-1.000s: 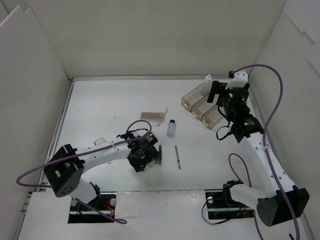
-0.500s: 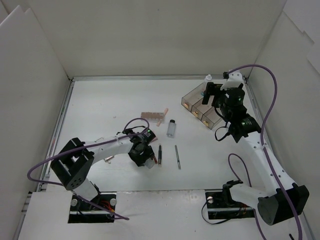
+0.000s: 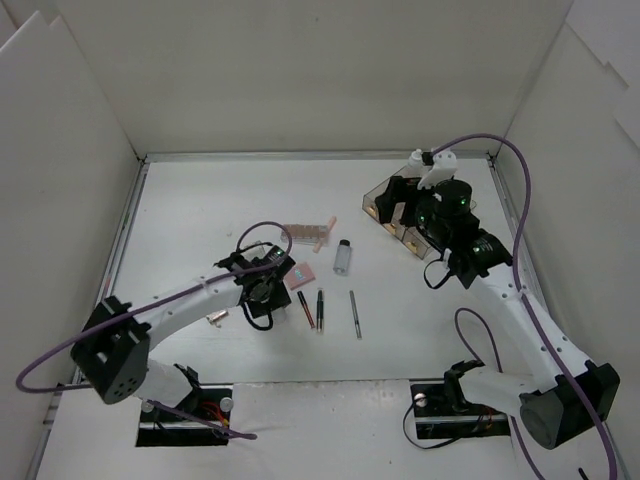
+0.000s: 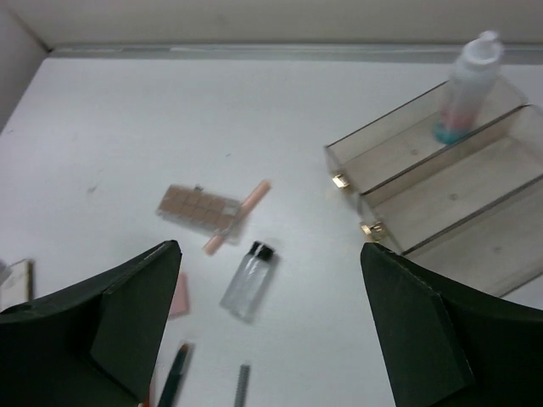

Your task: Organize the makeup

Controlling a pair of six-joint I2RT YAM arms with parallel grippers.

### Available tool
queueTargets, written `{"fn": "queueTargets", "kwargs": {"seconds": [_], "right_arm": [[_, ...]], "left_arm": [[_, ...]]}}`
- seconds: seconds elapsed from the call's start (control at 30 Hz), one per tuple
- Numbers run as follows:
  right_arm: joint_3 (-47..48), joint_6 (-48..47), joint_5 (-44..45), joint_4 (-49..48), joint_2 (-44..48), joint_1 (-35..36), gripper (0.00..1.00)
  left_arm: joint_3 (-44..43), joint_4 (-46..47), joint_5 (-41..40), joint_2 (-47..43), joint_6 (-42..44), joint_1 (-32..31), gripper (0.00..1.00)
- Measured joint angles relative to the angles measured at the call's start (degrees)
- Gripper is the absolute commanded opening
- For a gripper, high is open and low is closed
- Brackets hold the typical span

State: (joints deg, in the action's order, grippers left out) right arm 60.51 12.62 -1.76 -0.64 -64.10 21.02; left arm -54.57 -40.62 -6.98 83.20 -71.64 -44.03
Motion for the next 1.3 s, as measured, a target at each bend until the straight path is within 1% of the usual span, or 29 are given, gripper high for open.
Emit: {"fn": "queueTargets", "kwargs": {"seconds": [0.1, 0.23, 0.33, 0.4, 0.5, 0.6, 0.8, 1.03, 1.3], "right_arm": [[0.0, 2.4, -4.85, 1.75, 0.02, 2.73, 0.84], [0.0, 5.81, -11.65, 4.63, 0.17, 5.31, 0.85], [0.0, 8.39, -16.72, 5.6, 0.46, 5.33, 0.84], [0.04, 10.03, -19.91, 5.81, 0.59, 5.53, 0.84], [0.74, 12.02, -23.69, 6.45, 0.57, 6.32, 0.85], [2.78, 13.53, -27.04, 6.4, 0.42, 7.23, 0.85], [4.87, 18.32, -33.31, 0.68, -1.42, 8.61, 0.86], [4.5, 22.4, -35.69, -3.63, -5.42, 10.64, 0.86], [4.42, 24.06, -35.78, -6.71, -8.07, 12.92, 0.85]], "left_arm": [[1.05, 3.5, -3.58, -8.68, 9.03, -0.52, 0.0], [4.0, 11.04, -6.62, -21.68, 22.47, -1.66, 0.0], [5.99, 16.37, -7.54, -28.57, 31.43, -2.05, 0.0], [6.58, 19.06, -7.54, -30.88, 36.41, -2.05, 0.0], [6.58, 22.73, -6.43, -31.45, 42.97, -2.03, 0.0], [6.58, 26.12, -3.23, -30.82, 49.29, -2.05, 0.0], [6.58, 31.41, -0.55, -29.94, 56.33, -3.17, 0.0], [4.57, 34.73, 0.68, -28.06, 60.46, -4.63, 0.0], [1.31, 36.63, 1.66, -27.63, 62.82, -6.84, 0.0]]}}
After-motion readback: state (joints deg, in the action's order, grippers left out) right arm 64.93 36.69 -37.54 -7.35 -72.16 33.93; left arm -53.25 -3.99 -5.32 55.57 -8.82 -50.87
